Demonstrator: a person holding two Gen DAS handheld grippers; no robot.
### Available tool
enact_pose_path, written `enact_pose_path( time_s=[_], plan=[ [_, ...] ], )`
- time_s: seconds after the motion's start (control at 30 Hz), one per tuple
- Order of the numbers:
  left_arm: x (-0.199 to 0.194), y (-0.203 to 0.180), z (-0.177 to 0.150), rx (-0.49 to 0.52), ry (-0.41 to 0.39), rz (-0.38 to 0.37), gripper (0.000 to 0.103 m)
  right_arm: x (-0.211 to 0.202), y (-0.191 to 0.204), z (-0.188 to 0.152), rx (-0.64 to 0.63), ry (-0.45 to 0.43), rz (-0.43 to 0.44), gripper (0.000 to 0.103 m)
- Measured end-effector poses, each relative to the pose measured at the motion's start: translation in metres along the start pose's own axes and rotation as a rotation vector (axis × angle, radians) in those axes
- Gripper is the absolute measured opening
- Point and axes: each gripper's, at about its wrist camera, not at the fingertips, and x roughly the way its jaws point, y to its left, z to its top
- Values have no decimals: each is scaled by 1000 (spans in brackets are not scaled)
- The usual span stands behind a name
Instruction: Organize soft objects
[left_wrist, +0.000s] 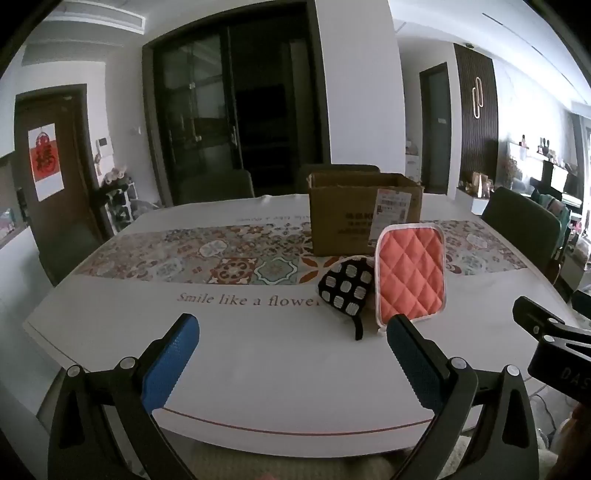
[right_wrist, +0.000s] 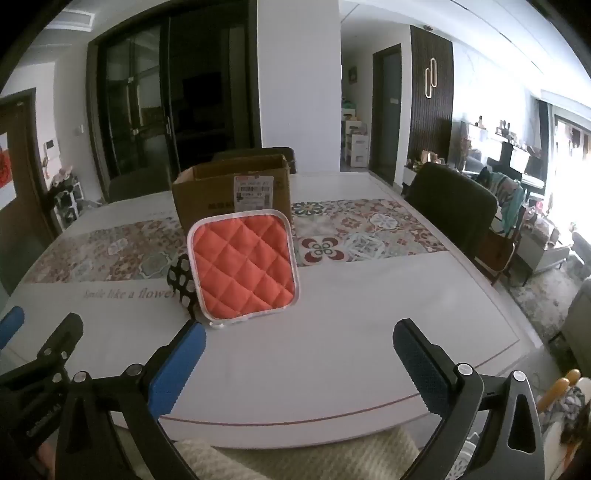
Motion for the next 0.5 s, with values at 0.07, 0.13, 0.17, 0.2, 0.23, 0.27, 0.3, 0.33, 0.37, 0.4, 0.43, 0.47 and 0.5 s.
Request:
enact_pose_path(
  time_s=[0.07, 0.13, 0.17, 0.2, 0.23, 0.27, 0.3, 0.33, 0.37, 0.4, 0.43, 0.47, 0.5],
  plan=[
    [0, -2, 0, 0, 3, -12, 103, 0, -1, 0, 5, -4, 3, 103],
    [1, -5, -1, 1, 10, -28, 103, 0, -1, 0, -7, 0, -7, 103],
    [2, -7, -1, 2, 14, -33, 103, 0, -1, 0, -6, 1, -8, 103],
    [3, -9, -1, 3, 18, -38, 103, 0, -1, 0, -6, 2, -6, 103],
    [4, -11, -1, 3, 22, -42, 103, 1, -1, 0, -5, 4, -6, 103],
    [4, -13, -1, 3, 24, -44, 103, 1, -1, 0, -5, 5, -6, 103],
    [3, -3, 5, -3, 25, -26, 103, 1, -1, 0, -3, 7, -6, 103],
    [3, -2, 6, -5, 26, -27, 103, 1, 0, 0, -3, 8, -6, 103],
    [5, -3, 7, -5, 26, -27, 103, 2, -1, 0, -1, 7, -4, 103],
    [7, -4, 7, -4, 26, -28, 103, 2, -1, 0, 1, 8, -3, 103],
    [9, -6, 8, -4, 26, -27, 103, 2, -1, 0, 1, 8, -2, 103],
    [12, -7, 8, -4, 28, -27, 103, 3, -1, 0, 1, 9, -2, 103],
    [14, -9, 9, -4, 29, -28, 103, 3, -1, 0, 2, 10, -2, 103]
  ],
)
